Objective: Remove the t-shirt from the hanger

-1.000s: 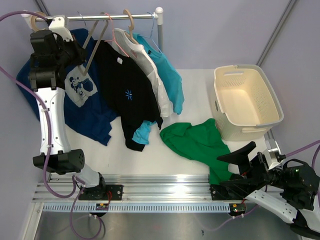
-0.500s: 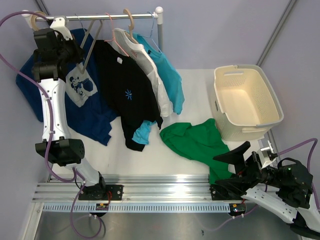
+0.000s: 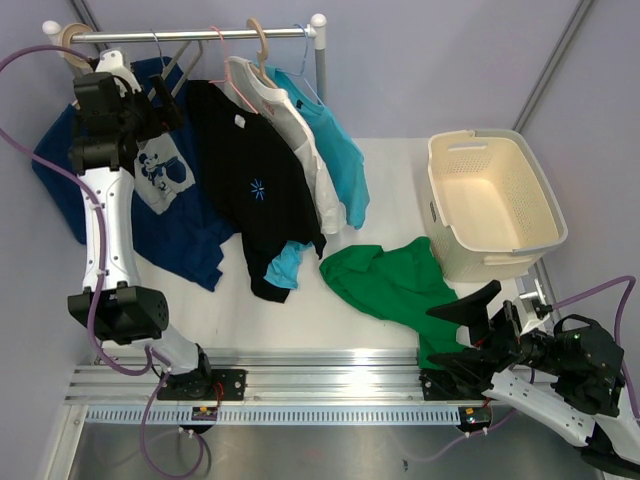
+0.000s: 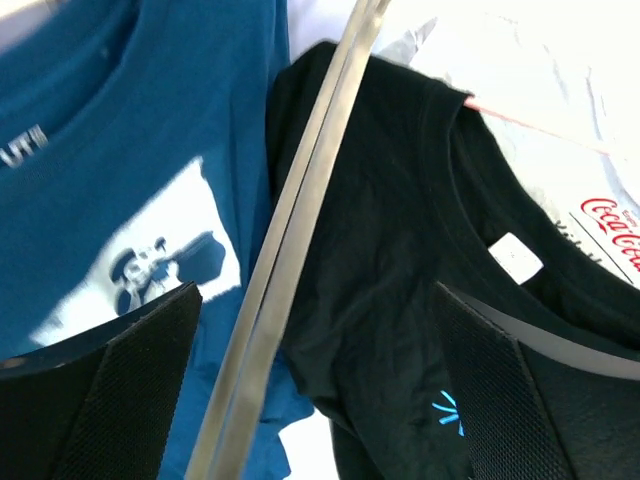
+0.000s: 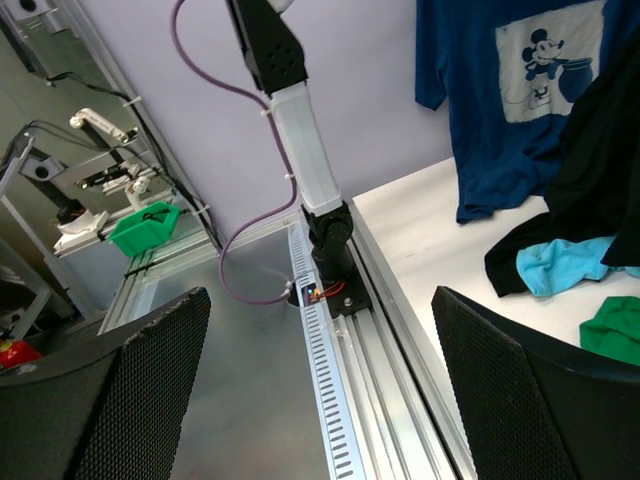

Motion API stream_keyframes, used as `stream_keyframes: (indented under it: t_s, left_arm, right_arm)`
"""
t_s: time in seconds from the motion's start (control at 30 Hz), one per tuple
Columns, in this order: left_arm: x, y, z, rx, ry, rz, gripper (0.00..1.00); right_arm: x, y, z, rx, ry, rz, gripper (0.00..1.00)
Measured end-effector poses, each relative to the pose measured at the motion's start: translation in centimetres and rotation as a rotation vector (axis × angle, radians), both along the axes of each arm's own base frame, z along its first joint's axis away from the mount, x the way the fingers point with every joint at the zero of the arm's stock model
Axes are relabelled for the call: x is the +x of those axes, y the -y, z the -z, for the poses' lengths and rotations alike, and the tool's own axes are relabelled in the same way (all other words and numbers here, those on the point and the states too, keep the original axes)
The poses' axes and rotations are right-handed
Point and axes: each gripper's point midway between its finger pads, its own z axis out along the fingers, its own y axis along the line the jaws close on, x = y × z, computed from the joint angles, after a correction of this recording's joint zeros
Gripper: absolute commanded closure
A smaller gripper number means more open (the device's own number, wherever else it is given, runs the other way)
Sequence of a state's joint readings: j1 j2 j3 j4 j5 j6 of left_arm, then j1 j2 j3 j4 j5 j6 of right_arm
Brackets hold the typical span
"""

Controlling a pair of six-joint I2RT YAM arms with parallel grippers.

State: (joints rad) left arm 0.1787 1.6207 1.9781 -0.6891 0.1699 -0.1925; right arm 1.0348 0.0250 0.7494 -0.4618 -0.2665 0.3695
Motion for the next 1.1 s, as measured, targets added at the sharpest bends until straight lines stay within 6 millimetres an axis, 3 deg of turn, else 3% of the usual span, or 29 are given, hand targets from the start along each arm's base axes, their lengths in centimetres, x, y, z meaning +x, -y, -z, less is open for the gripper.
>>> stream_keyframes:
  t_s: [0.13, 0.27, 0.43, 0.57, 0.73, 0.87, 1.0, 1.1]
  left_arm:
    - [-1.8, -0.1, 1.0, -0.036, -0.020, -0.046, 0.01]
    - [-5.5, -0.5, 2.5, -0.057, -0.042, -0.131, 0.01]
    - [-10.7, -0.2, 5.1, -0.104, -0.055, -0.204, 0.01]
    - [-14.3, 0.8, 6.9, -0.161, -0.048, -0.219, 0.01]
    - [-19.2, 3.2, 6.9, -0.240, 0.043, -0.163, 0.01]
    - [-22.0, 5.7, 7.8, -0.311, 0.091, -0.065, 0.01]
    - [-23.9, 7.3, 11.2, -0.362, 0.070, -0.013, 0.01]
    - [-24.3, 8.3, 14.1, -0.389, 0.011, 0.025, 0.01]
  right_arm:
    - [0.8, 0.1, 0.0, 0.001, -0.003, 0.042, 0.01]
    - [2.2, -0.2, 0.3, -0.019, -0.032, 0.106, 0.00]
    - [6.9, 0.1, 1.5, -0.138, -0.197, 0.345, 0.01]
    - [10.5, 1.0, 0.6, -0.220, -0.302, 0.559, 0.01]
    - [14.0, 0.9, 0.4, -0.332, -0.366, 0.758, 0.01]
    - [17.0, -0.5, 2.8, -0.487, -0.411, 0.901, 0.01]
    - [19.7, -1.8, 7.0, -0.656, -0.478, 0.975, 0.01]
    - [22.2, -0.8, 9.6, -0.710, -0.570, 1.036, 0.00]
